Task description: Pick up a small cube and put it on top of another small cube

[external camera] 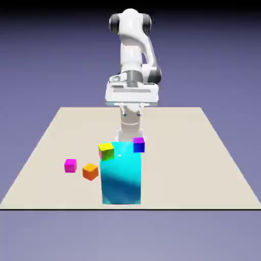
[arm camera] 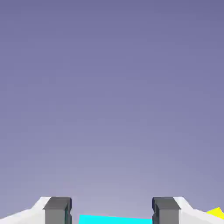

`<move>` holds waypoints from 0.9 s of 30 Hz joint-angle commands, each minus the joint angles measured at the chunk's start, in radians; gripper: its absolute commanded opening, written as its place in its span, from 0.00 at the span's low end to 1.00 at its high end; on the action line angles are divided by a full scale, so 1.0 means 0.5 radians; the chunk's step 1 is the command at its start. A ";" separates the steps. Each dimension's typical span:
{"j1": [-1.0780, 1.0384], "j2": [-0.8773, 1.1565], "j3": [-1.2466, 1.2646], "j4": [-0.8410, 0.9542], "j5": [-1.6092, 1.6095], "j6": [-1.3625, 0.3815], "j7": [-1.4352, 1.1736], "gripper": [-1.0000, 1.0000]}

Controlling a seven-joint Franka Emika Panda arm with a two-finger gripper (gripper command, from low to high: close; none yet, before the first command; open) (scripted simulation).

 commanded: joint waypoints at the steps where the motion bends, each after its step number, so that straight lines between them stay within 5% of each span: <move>1: -0.024 0.072 -0.059 0.026 0.043 -0.047 0.044 0.50; 20: -0.510 1.450 -1.079 0.429 0.788 -0.849 0.914 0.50; 27: -0.538 1.839 -0.929 0.462 1.308 -0.679 0.577 0.50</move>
